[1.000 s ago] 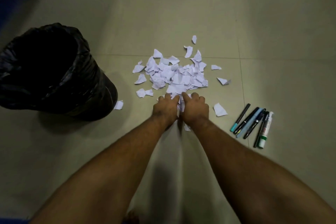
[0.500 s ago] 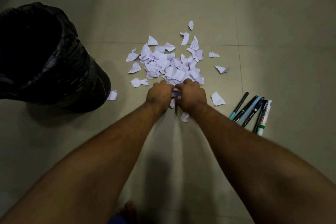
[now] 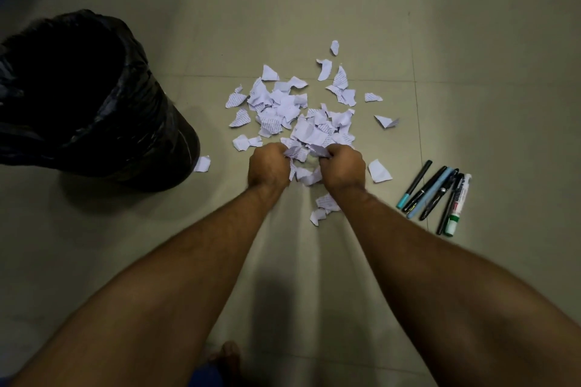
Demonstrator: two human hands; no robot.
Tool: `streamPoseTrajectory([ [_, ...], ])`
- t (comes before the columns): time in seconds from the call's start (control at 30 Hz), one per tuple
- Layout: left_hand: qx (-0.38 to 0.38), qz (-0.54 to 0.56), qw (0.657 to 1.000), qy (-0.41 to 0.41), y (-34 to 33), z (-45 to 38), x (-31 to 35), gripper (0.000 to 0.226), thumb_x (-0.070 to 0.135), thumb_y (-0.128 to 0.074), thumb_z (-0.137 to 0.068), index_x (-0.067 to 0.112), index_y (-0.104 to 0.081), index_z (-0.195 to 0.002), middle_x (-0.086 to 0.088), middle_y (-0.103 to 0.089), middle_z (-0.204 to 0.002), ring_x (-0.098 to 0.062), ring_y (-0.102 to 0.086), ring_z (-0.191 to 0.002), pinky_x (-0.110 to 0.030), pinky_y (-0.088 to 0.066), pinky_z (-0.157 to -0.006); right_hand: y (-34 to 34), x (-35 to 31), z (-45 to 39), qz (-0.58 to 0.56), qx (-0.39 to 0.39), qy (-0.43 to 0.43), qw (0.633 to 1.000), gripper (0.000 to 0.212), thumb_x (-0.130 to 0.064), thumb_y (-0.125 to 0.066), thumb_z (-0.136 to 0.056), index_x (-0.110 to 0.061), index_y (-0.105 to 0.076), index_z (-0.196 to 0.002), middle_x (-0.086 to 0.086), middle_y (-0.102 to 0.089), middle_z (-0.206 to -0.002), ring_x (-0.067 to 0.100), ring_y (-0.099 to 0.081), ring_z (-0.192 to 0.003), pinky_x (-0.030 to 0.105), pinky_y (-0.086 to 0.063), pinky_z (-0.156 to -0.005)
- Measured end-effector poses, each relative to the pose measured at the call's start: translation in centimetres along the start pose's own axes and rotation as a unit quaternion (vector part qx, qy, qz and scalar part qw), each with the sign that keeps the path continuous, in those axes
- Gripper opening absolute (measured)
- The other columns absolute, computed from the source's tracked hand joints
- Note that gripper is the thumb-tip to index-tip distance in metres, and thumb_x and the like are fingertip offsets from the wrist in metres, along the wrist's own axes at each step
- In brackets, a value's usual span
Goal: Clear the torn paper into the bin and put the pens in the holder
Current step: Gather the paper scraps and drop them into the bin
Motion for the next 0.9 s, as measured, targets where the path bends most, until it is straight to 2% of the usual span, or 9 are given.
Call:
streamPoseTrajectory([
  [0.1,0.013,0.024,1.000,0.007,2.3,0.2,1.1,0.016,0.018,-0.059,-0.090,0.011,-0.072,-0.083,-0.016,-0.073,-0.091,-0.035,-0.067,-0.087,-0.027,-0.042,-0.065,1.2,-2.0,0.2,-0.047,0.023,-0.011,0.999,0.013,-0.012,-0.061,-0.085,-0.008,-0.073,-0.088,0.018,-0.072,-0.092,0.038,-0.064,-0.092,0.030,-0.041,-0.070],
  [0.2,0.023,0.050,0.998,0.014,5.6,0.3,1.6,0.023,0.019,-0.059,-0.090,0.013,-0.062,-0.068,-0.015,-0.070,-0.083,-0.035,-0.065,-0.082,-0.027,-0.039,-0.061,2.3,-4.1,0.5,-0.083,0.030,-0.019,0.996,0.013,-0.014,-0.062,-0.086,-0.005,-0.071,-0.085,0.016,-0.072,-0.086,0.036,-0.064,-0.087,0.027,-0.035,-0.064],
  [0.37,0.052,0.083,0.995,0.024,12.5,0.3,2.2,0.029,0.032,-0.061,-0.090,0.008,-0.071,-0.079,-0.016,-0.071,-0.083,-0.035,-0.065,-0.080,-0.027,-0.041,-0.062,3.6,-9.8,1.5,-0.168,0.021,-0.035,0.985,0.015,-0.015,-0.062,-0.084,-0.010,-0.063,-0.070,0.005,-0.057,-0.066,0.025,-0.055,-0.069,0.027,-0.036,-0.060],
  [0.5,0.083,0.114,0.990,0.016,19.5,-0.2,1.7,0.037,0.040,-0.063,-0.086,0.005,-0.071,-0.076,-0.013,-0.072,-0.074,-0.033,-0.068,-0.075,-0.033,-0.055,-0.067,4.8,-16.8,1.8,-0.231,0.027,0.008,0.973,0.028,-0.017,-0.062,-0.085,-0.016,-0.052,-0.059,0.001,-0.052,-0.058,0.021,-0.050,-0.061,0.027,-0.037,-0.058],
  [0.57,0.106,0.116,0.988,-0.002,23.1,-0.3,1.2,0.040,0.042,-0.063,-0.086,0.004,-0.070,-0.075,-0.011,-0.071,-0.070,-0.032,-0.067,-0.072,-0.034,-0.056,-0.068,4.9,-20.7,2.0,-0.251,0.029,0.035,0.967,0.031,-0.020,-0.063,-0.086,-0.016,-0.049,-0.058,-0.003,-0.048,-0.052,0.020,-0.049,-0.058,0.027,-0.039,-0.056],
  [0.67,0.154,0.120,0.981,0.017,28.5,-0.8,-1.2,0.029,0.032,-0.065,-0.082,0.006,-0.068,-0.070,-0.014,-0.070,-0.073,-0.032,-0.068,-0.077,-0.032,-0.053,-0.069,4.0,-26.9,3.0,-0.275,0.024,0.084,0.958,0.027,-0.026,-0.063,-0.085,-0.016,-0.055,-0.061,0.000,-0.058,-0.056,0.024,-0.061,-0.060,0.029,-0.048,-0.056],
  [0.8,0.172,0.112,0.978,0.048,33.2,-1.4,-5.6,0.023,0.027,-0.064,-0.087,0.008,-0.066,-0.073,-0.013,-0.066,-0.073,-0.026,-0.059,-0.070,-0.027,-0.039,-0.059,1.8,-33.2,4.6,-0.256,-0.011,0.136,0.957,0.020,-0.021,-0.064,-0.085,-0.017,-0.059,-0.066,-0.001,-0.056,-0.060,0.019,-0.051,-0.059,0.026,-0.033,-0.053],
  [0.9,0.190,0.107,0.973,0.081,34.8,-1.3,-9.3,0.023,0.025,-0.065,-0.087,0.003,-0.067,-0.079,-0.011,-0.061,-0.074,-0.023,-0.055,-0.070,-0.026,-0.039,-0.061,-0.6,-36.1,5.4,-0.223,-0.040,0.167,0.960,0.015,-0.019,-0.061,-0.086,-0.010,-0.067,-0.076,0.003,-0.065,-0.069,0.022,-0.057,-0.065,0.023,-0.035,-0.056],
])
Point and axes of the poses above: each hand's wrist, its own z-axis away from the middle knuckle, its own y-axis out of the back of the hand, x = y × z, the point moved 2 cm from there along -z, towards the middle knuckle
